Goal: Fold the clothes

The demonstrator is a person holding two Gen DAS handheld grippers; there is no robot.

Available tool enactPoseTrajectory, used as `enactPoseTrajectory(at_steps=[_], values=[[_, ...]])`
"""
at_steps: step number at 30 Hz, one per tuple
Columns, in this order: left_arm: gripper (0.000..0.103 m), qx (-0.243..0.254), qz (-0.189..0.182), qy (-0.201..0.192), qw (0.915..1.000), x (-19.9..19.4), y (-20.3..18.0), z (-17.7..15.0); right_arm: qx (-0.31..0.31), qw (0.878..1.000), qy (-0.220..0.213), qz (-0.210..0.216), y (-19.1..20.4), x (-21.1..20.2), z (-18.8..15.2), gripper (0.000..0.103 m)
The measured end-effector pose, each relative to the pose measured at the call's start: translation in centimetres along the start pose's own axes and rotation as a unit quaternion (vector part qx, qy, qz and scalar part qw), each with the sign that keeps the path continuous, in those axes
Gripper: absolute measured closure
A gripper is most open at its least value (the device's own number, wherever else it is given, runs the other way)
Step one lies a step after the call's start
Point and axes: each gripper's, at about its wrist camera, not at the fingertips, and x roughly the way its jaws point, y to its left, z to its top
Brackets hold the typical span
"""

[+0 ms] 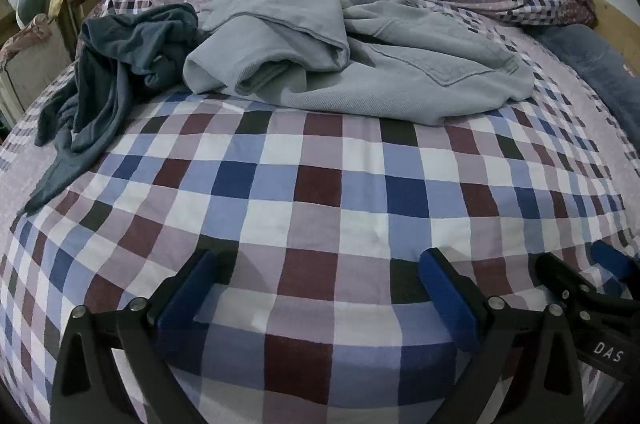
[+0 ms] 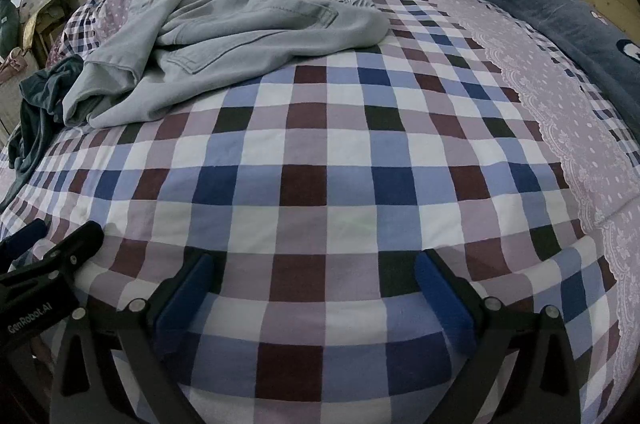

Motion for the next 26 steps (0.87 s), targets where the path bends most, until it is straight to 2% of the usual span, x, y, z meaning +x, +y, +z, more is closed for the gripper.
enactPoseTrajectory(at_steps=[26], values=[[0.000, -0.003, -0.001, -0.005, 1.0000, -0.03, 0.02, -0.19, 0.000, 1.000, 0.000, 0.000, -0.01, 0.01, -0.02, 0.000]])
